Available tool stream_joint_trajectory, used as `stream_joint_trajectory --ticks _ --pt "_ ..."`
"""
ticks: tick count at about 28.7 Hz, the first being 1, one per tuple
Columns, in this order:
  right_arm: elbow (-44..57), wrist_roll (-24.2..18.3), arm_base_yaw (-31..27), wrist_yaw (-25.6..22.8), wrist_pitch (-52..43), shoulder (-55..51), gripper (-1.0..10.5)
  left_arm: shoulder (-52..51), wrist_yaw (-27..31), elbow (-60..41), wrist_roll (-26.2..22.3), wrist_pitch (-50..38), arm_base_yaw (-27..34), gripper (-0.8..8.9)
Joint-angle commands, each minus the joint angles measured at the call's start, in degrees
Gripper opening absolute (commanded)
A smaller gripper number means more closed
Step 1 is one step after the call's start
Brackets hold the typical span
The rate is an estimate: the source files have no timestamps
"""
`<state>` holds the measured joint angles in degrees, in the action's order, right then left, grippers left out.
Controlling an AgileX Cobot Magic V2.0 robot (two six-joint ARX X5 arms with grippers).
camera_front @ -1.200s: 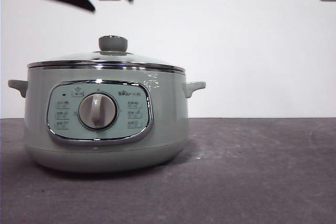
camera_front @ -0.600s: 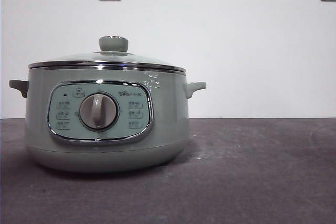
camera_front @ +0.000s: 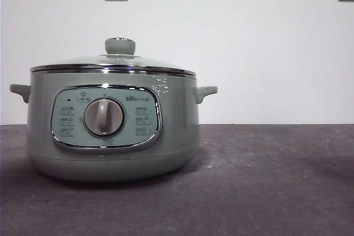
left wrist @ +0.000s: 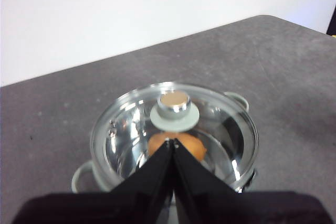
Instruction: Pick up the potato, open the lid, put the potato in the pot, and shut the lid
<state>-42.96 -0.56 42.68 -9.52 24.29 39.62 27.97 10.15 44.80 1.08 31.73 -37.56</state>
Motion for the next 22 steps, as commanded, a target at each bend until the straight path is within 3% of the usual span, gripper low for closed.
stream_joint_trajectory --ticks 1,8,18,20,22 --pt "0.85 1.14 -0.04 -0.81 0.61 -0.04 0.0 -0.87 0.09 -1.51 3.63 1.51 -0.37 -0.06" --pt "0.85 1.11 -0.02 -1.2 0.68 0.13 0.0 0.26 0.28 -1.51 5.11 6.82 -0.35 -0.04" --pt "0.85 1.11 -0.02 -1.31 0.68 0.09 0.0 2.4 0.28 -1.51 5.09 7.58 -0.35 -0.04" --pt "0.85 1.11 -0.02 -1.31 0.68 0.07 0.0 2.51 1.07 -1.66 0.15 7.56 -0.33 -0.03" --pt "0.85 1.11 -0.04 -1.33 0.7 0.07 0.0 1.29 2.27 -1.77 -0.28 6.84 0.87 -0.03"
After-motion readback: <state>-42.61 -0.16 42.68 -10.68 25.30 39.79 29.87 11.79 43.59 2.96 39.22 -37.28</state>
